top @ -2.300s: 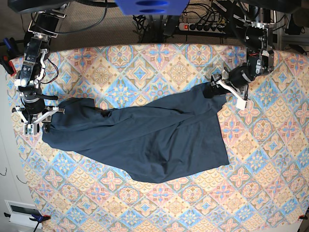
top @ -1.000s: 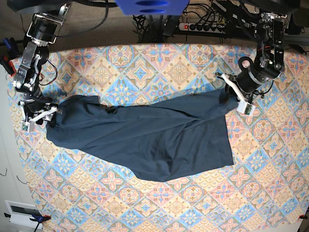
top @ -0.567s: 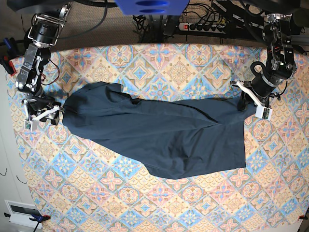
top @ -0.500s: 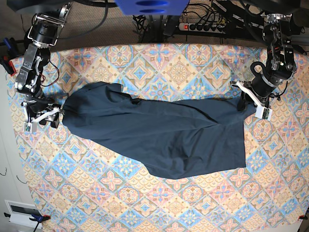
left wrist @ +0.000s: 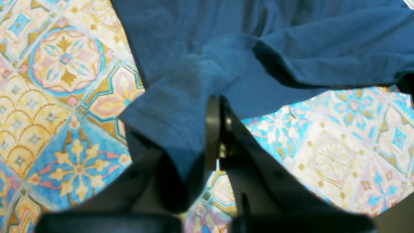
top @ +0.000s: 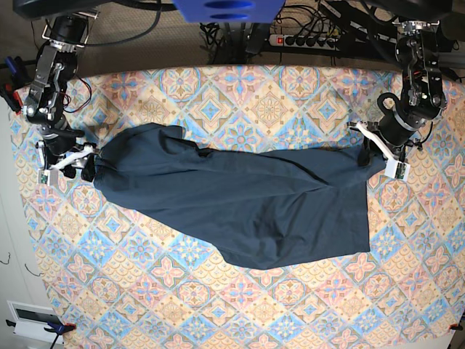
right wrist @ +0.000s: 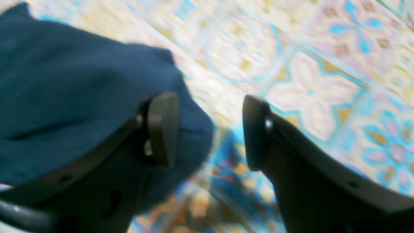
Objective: Layout the t-shirt on the table in an organized manner, then fold the t-shirt properly
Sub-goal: 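Hold both shirt ends and stretch the shirt taut between grippers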
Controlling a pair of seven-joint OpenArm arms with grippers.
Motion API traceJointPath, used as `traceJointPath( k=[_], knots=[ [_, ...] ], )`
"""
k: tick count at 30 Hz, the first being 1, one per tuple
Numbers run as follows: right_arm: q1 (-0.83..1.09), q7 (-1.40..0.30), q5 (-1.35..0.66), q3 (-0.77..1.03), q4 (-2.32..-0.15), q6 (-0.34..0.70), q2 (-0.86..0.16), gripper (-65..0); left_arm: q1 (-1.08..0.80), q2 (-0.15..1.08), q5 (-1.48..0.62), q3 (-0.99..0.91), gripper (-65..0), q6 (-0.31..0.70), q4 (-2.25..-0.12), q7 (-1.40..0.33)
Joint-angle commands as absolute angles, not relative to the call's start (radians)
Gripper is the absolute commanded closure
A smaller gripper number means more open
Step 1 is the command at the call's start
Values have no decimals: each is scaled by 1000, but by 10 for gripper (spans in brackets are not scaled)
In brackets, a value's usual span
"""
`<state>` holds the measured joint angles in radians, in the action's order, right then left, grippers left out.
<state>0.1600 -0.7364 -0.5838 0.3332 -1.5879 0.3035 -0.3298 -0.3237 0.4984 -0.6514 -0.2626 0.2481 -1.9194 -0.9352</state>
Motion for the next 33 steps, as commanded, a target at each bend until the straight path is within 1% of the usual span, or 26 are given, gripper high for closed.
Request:
traceJointPath(
  k=[1, 8, 16, 33],
  knots=[
    [151, -716, -593, 338, -1592, 308, -348, -307, -315, 513, -662, -272, 0, 249, -1934, -914],
    [148, -717, -590, 286, -1532, 308, -348, -307, -314, 513, -662, -271, 0, 249, -1934, -914],
    [150, -716, -590, 216, -1526, 308, -348, -306, -314, 513, -662, -271, 0, 249, -1934, -914],
    [154, -716, -590, 188, -1443, 308, -348, -303, -312, 512, -662, -269, 0, 249, -1934, -914]
  ],
)
